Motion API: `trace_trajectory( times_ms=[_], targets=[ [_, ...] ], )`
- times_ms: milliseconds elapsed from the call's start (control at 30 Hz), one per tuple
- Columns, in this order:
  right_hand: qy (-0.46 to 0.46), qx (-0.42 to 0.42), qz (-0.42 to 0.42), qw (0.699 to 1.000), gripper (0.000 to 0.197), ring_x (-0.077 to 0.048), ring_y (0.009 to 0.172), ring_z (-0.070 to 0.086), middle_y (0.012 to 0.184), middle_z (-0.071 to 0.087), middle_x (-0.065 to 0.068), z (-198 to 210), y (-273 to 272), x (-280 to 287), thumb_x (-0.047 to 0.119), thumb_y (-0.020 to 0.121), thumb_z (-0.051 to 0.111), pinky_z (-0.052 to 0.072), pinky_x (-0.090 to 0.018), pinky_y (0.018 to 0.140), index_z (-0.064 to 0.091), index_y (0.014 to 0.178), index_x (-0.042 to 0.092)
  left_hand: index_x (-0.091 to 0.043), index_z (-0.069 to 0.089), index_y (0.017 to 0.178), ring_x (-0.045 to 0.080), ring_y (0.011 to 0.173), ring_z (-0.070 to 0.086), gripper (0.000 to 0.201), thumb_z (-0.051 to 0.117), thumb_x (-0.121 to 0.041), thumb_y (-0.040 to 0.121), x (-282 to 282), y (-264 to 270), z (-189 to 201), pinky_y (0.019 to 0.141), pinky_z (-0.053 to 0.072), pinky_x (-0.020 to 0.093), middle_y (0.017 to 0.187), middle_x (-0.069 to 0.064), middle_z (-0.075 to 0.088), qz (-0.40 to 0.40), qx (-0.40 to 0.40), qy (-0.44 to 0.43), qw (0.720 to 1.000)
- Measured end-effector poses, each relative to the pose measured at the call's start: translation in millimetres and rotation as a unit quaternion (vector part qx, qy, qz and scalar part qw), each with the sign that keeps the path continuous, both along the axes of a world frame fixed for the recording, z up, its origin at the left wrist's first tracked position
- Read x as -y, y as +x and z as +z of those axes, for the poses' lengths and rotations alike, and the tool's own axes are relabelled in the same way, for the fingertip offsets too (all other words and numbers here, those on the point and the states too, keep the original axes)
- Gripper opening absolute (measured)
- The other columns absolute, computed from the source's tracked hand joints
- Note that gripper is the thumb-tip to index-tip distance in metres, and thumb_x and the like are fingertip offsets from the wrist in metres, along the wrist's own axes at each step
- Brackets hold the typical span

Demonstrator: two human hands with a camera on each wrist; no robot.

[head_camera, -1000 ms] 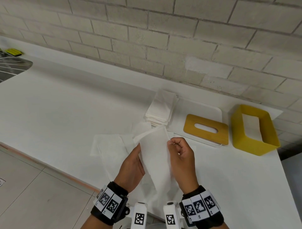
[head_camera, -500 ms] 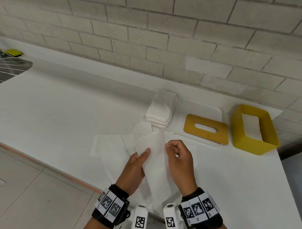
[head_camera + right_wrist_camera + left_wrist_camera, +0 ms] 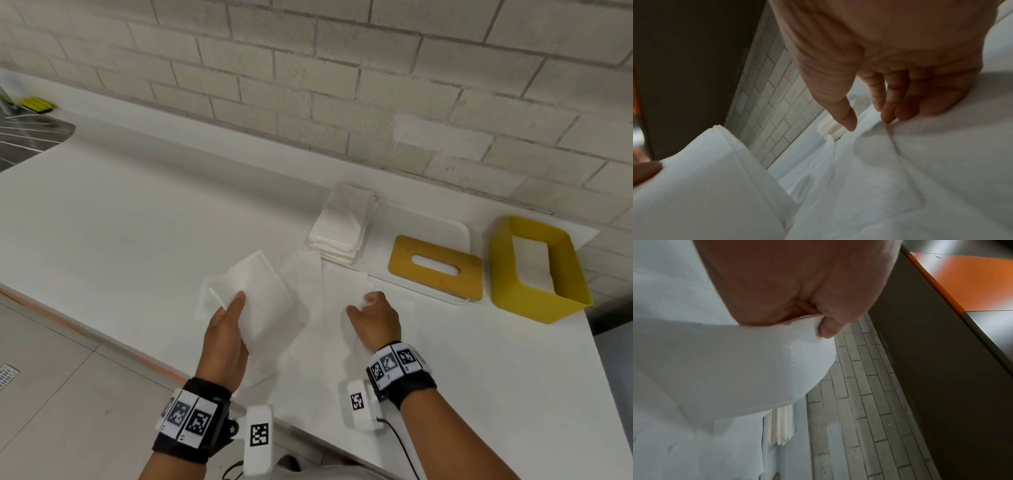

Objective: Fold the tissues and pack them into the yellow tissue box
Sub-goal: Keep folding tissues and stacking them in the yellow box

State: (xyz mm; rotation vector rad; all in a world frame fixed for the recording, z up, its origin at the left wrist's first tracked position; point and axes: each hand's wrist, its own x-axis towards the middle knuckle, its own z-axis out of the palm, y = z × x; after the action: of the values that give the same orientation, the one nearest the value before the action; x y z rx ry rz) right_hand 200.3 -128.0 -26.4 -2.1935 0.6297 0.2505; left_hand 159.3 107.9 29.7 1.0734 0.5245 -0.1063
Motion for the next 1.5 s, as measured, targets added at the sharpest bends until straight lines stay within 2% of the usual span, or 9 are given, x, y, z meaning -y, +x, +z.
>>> trace_trajectory(
  times_ms=[300,500,600,833,933,1033,1233,1400,1500],
  targets=[
    [0.051,0.056,-0.097,0.992,0.046,-0.027,0.112,0.061,0.129,0.063,-0.008,-2.6,2.0,-5.3,0.021,0.092,0.067,0.044,-0.029,0.089,0.048,0.134,0.019,-0.021,0.067,0.117,0.024,0.104,0.071,0.021,0.053,-0.030,0.105,-10.9,-14.1,-4.6,0.089,0.055,0.044,0.107,0.003,0.079,-0.014,-0.010,0.024,1.000],
    [0.154,0.171,-0.180,0.956,0.052,-0.020,0.084,0.062,0.088,0.063,0.000,4.4,-17.9,23.4,0.008,0.086,0.072,0.053,-0.040,0.093,0.052,0.130,0.025,-0.015,0.064,0.127,0.029,0.107,0.070,0.029,0.054,-0.030,0.104,-8.1,-11.0,-4.8,0.081,0.056,0.042,0.116,0.010,0.076,-0.029,-0.008,0.030,0.999],
    [0.258,0.223,-0.180,0.923,0.055,-0.015,0.078,0.056,0.083,0.055,0.002,28.5,-29.3,36.7,-0.003,0.087,0.068,0.050,-0.033,0.085,0.051,0.129,0.028,-0.013,0.064,0.129,0.032,0.112,0.069,0.033,0.055,-0.032,0.104,-0.7,-6.4,-4.9,0.091,0.056,0.047,0.118,0.012,0.076,-0.050,-0.013,0.033,0.998],
    [0.002,0.311,0.068,0.948,0.074,-0.007,0.074,0.056,0.088,0.056,0.008,95.5,-53.6,4.3,-0.005,0.081,0.059,0.045,-0.015,0.070,0.038,0.141,0.033,-0.012,0.065,0.132,0.028,0.115,0.070,0.035,0.055,-0.032,0.105,46.1,-0.3,11.0,0.106,0.051,0.049,0.122,0.009,0.075,-0.094,0.005,0.009,0.996],
    [-0.086,0.282,0.241,0.925,0.078,-0.008,0.104,0.059,0.122,0.058,0.007,93.7,-69.9,-32.1,0.005,0.088,0.057,0.050,-0.026,0.091,0.028,0.153,0.035,-0.009,0.067,0.131,0.025,0.116,0.070,0.037,0.047,-0.031,0.108,70.9,-2.9,19.9,0.105,0.051,0.043,0.122,0.011,0.075,-0.151,0.021,-0.023,0.988],
    [-0.079,0.261,0.283,0.919,0.074,-0.005,0.113,0.054,0.133,0.052,0.012,85.8,-78.5,-42.1,0.020,0.096,0.052,0.047,-0.030,0.099,0.016,0.156,0.044,-0.003,0.069,0.126,0.024,0.106,0.072,0.042,0.047,-0.034,0.108,77.7,-4.5,22.8,0.092,0.057,0.036,0.111,0.014,0.075,-0.168,0.011,-0.058,0.984],
    [0.039,0.278,0.135,0.950,0.051,0.001,0.103,0.060,0.121,0.060,0.016,75.5,-76.0,-28.8,0.013,0.100,0.052,0.049,-0.018,0.091,0.043,0.139,0.045,-0.008,0.071,0.128,0.035,0.112,0.071,0.047,0.045,-0.040,0.106,67.9,-3.8,19.1,0.094,0.055,0.045,0.123,0.021,0.072,-0.180,-0.038,-0.110,0.977],
    [0.021,0.214,-0.005,0.977,0.048,-0.006,0.096,0.058,0.117,0.055,0.010,74.1,-61.5,-11.8,0.037,0.093,0.069,0.043,-0.017,0.078,0.048,0.136,0.033,-0.007,0.069,0.129,0.034,0.112,0.072,0.042,0.046,-0.035,0.107,72.9,-6.3,20.4,0.087,0.060,0.041,0.122,0.019,0.073,-0.184,-0.032,-0.110,0.976],
    [0.069,0.233,-0.046,0.969,0.018,0.000,0.081,0.062,0.093,0.067,0.014,75.7,-55.5,1.1,0.030,0.093,0.070,0.044,-0.013,0.070,0.063,0.110,0.030,-0.006,0.070,0.127,0.030,0.109,0.073,0.039,0.047,-0.031,0.107,77.5,-5.1,20.6,0.088,0.057,0.040,0.120,0.016,0.075,-0.179,-0.020,-0.102,0.978]
  ],
)
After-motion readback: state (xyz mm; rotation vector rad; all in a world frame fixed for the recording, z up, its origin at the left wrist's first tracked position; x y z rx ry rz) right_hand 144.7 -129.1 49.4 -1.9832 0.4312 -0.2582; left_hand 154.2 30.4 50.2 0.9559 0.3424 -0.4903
